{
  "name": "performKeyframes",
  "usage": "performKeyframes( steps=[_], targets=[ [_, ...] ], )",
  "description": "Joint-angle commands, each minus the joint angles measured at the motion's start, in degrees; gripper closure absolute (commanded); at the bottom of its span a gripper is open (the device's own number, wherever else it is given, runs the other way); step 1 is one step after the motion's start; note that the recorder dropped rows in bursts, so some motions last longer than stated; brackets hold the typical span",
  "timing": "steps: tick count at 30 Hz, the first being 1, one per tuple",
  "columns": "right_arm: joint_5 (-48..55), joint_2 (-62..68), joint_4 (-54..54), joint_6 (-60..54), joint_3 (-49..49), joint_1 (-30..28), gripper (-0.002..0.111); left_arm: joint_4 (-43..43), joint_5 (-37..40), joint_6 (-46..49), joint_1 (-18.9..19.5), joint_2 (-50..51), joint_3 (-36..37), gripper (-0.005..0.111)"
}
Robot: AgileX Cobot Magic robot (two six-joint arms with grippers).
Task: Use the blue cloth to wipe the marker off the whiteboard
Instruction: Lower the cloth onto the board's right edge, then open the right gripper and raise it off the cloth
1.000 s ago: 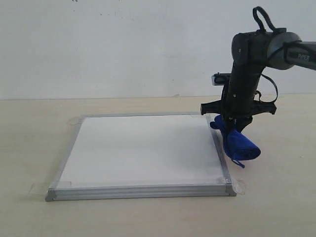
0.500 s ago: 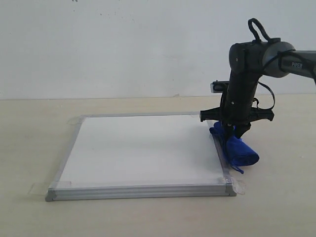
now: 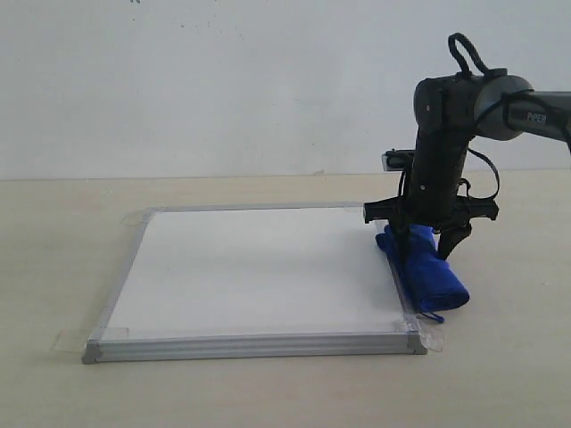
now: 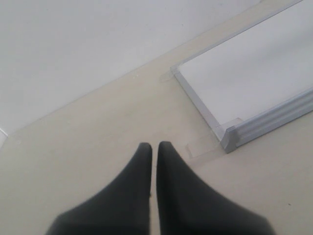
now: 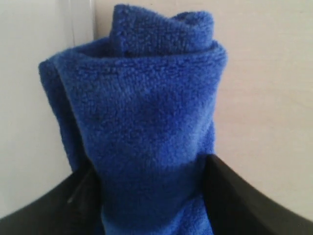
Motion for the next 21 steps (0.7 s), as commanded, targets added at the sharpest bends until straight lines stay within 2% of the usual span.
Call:
performKeyframes(
  steps=[1, 5, 7, 14, 18, 21],
  targets=[
    [0.4, -0.1, 0.0, 1.2, -0.4, -0.4, 0.049, -0.1, -0.1, 0.3, 0.1, -0.2, 0.2, 0.103],
    [0.4, -0.2, 0.2, 2.3, -2.1, -0.4, 0.05, -0.1, -0.1, 0.3, 0.1, -0.2, 0.2, 0.103],
    [0.4, -0.2, 0.2, 2.4, -4.2, -0.4, 0.055, -0.1, -0.1, 0.3, 0.1, -0.2, 0.2, 0.103],
    [0.4, -2.2, 1.1, 2.0, -7.1, -0.4, 0.081, -0.1, -0.1, 0.3, 0.1, -0.2, 0.2, 0.103],
    [0.4, -2.2, 1.4, 1.1, -6.8, -0.3, 0.105, -0.1, -0.1, 0.3, 0.1, -0.2, 0.2, 0.103],
    [0.4, -1.2, 1.5, 0.1, -5.0, 0.3, 0.108, -0.1, -0.1, 0.3, 0.1, -0.2, 0.2, 0.103]
  ],
)
